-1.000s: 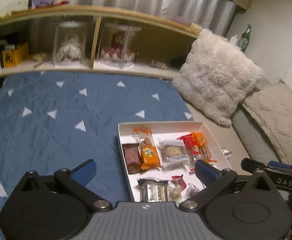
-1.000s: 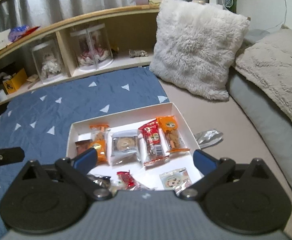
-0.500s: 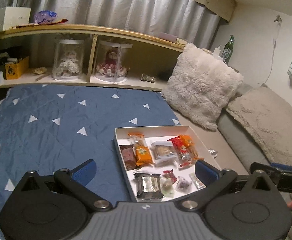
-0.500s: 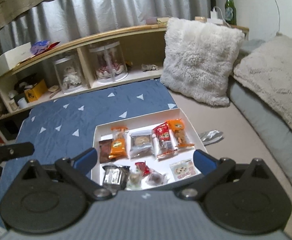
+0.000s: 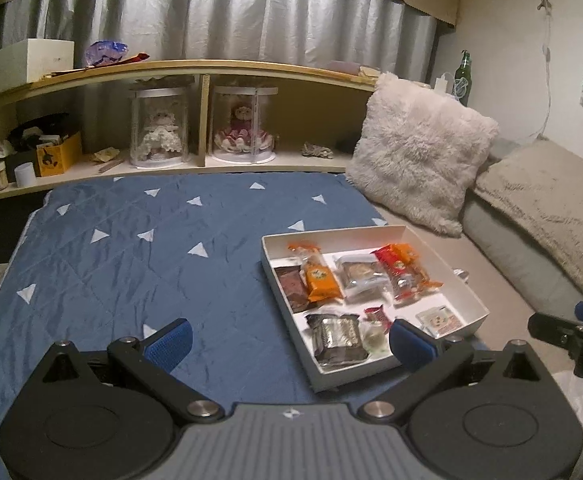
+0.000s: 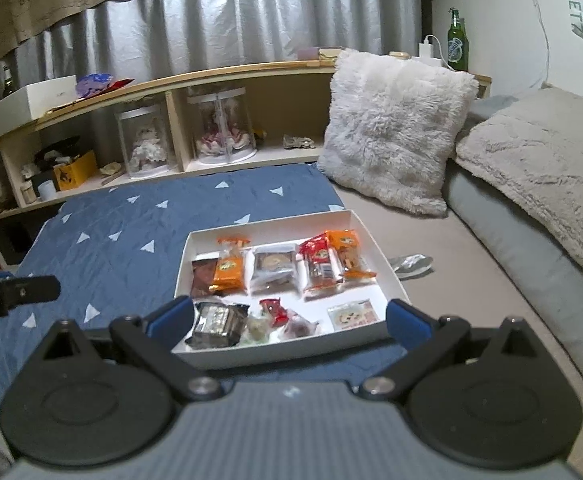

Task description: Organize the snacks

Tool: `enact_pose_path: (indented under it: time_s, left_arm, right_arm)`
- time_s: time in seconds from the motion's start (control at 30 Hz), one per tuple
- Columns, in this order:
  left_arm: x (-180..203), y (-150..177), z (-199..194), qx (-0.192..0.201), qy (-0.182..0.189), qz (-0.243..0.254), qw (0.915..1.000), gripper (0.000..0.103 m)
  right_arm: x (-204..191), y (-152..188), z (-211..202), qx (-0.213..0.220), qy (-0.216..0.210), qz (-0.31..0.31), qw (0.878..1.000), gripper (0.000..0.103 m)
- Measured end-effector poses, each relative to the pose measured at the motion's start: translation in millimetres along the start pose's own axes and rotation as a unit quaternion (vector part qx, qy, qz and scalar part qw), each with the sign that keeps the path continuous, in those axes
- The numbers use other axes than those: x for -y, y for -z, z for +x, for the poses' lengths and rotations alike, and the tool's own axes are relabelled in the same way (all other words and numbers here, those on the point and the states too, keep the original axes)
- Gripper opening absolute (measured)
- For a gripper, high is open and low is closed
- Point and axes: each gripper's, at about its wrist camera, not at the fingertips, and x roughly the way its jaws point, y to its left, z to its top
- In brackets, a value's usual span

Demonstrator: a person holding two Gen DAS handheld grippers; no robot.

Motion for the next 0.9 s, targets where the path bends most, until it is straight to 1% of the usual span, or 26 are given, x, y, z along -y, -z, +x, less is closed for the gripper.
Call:
enact_pose_path:
  time_s: [0.13,0.3,0.5,0.9]
  left_arm:
    - [-1,15,1,0.006,-0.021,0.004,0.9998,0.103]
    - [-1,26,4,0.008,-0.035,0.006,0.9993,0.103]
    - [0,35,10,0.013,-0.047,0.02,0.9986,0.103]
    - [-2,36,12,0.006,-0.047,0.013,0.9988,0.103]
  right_arm:
    - [-2,15,1,0.014,0.011,-0.015,1.0,0.103]
    - [-2,29,6,0.021,0.032,-0.034,0.999,0.103]
    - [-2,36,9,0.033,0.025,-0.034,0.999,0.103]
    - [-3,36,15,0.024,0.025,-0.038,0.999,0.103]
